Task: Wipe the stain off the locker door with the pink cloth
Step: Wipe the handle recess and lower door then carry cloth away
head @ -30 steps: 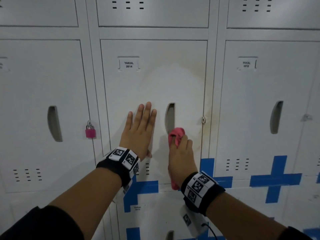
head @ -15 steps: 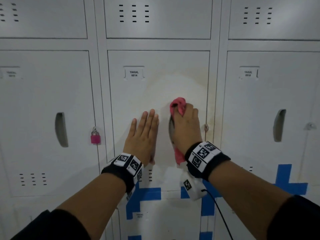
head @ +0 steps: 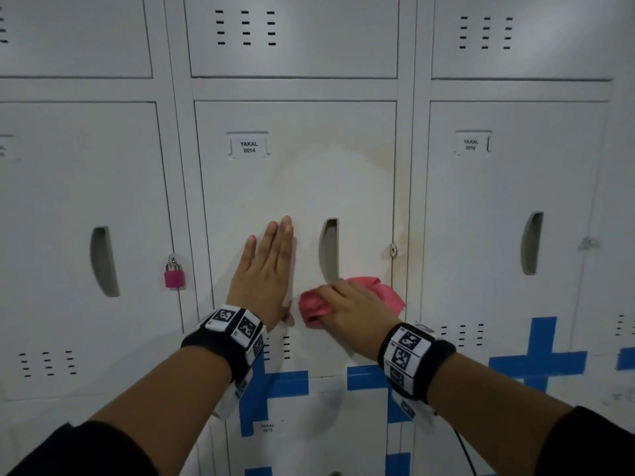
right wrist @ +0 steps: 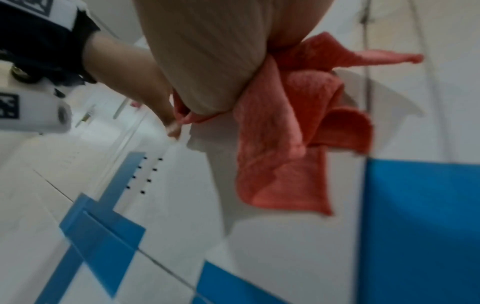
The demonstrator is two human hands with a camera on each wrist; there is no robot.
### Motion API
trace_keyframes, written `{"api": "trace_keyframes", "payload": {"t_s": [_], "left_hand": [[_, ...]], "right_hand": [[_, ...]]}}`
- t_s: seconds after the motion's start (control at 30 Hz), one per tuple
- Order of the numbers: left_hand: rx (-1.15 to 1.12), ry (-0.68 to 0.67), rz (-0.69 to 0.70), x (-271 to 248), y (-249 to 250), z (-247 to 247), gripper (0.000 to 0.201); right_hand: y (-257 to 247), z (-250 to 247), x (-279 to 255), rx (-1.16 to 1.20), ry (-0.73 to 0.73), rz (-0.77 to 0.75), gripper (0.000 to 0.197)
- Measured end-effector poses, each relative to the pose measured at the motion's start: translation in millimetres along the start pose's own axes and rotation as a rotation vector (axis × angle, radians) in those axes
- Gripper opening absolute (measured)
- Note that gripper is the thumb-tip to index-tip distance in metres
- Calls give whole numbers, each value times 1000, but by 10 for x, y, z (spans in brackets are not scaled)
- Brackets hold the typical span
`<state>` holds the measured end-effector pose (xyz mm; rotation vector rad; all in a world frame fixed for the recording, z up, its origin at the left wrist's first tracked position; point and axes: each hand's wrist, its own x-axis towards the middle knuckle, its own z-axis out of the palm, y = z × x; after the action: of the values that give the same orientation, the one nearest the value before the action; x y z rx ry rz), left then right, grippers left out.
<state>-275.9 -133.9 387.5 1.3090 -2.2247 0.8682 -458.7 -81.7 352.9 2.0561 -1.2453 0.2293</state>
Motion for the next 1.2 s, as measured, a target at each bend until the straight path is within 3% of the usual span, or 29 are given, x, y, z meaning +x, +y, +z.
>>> {"api": "trace_keyframes", "payload": {"t_s": [0.07, 0.13, 0.3, 0.37, 0.53, 0.7, 0.83, 0.9, 0.97, 1.2], "left_hand": [[10, 0, -5, 0, 9, -4, 159], [16, -4, -7, 2, 20, -14, 159], [10, 9, -3, -6, 37, -28, 159], [21, 17, -4, -4, 36, -33, 159], [38, 14, -10, -6, 13, 1, 159], [16, 22, -3, 3, 22, 13, 161], [-10, 26, -9, 2, 20, 34, 161], [-16, 25, -7, 1, 21, 32, 161], [-20, 19, 1, 2, 20, 25, 160], [26, 11, 2, -11, 16, -49, 154]], "right_hand": [[126, 44, -158, -34, 0, -19, 31], [244, 21, -245, -55, 50, 24, 39], [398, -483, 131, 91, 554, 414, 43], [483, -662, 336, 169, 624, 552, 49], [321, -489, 419, 96, 325, 670, 67], [-102, -112, 229, 153, 287, 749, 54], [-484, 164, 148, 227, 64, 810, 81], [-606, 260, 126, 232, -8, 779, 91], [-695, 297, 91, 202, -90, 682, 80], [-481, 262, -204, 244, -133, 148, 76]]}}
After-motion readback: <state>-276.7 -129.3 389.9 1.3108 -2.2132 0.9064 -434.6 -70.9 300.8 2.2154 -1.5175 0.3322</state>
